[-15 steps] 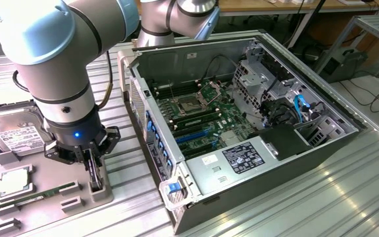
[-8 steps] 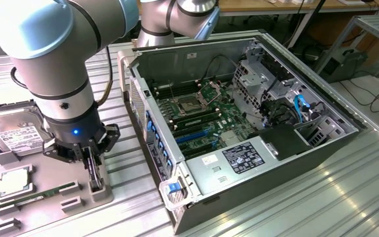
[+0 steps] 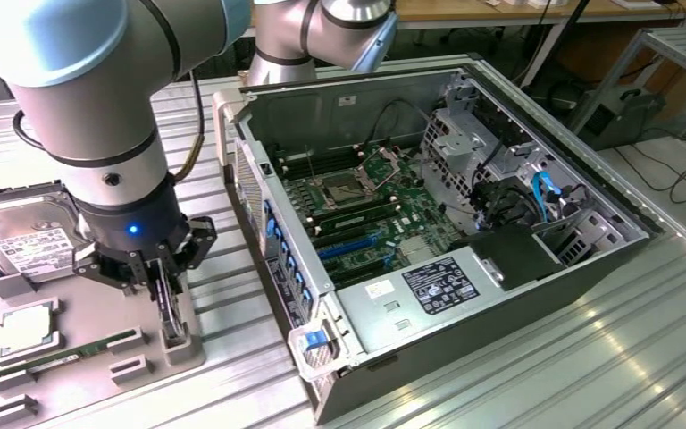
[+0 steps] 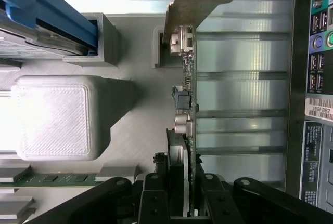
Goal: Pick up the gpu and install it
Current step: 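Pick up the gpu and move the gpu toward the slot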
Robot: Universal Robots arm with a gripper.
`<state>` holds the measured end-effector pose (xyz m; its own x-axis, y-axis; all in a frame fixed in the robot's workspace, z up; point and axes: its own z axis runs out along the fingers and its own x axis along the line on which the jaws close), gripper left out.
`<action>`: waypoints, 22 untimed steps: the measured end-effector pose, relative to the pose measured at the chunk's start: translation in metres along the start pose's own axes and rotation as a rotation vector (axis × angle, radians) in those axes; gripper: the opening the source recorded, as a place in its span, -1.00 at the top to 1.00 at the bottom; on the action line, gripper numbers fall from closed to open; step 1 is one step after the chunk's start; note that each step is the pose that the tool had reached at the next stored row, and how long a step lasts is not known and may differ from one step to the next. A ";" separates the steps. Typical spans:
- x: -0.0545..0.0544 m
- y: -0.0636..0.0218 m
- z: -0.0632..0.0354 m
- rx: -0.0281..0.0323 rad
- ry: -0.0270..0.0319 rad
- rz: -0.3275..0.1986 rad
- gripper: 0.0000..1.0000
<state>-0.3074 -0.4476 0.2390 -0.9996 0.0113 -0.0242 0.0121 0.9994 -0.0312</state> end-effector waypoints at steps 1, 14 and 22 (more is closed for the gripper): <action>0.000 0.0000 -0.0011 0.0001 0.0000 0.000 0.44; -0.001 -0.0007 -0.0227 0.0000 -0.0001 0.000 0.44; -0.001 -0.0014 -0.0462 0.0000 0.0000 0.000 0.44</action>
<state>-0.3074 -0.4476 0.2853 -0.9996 0.0113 -0.0242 0.0121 0.9994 -0.0313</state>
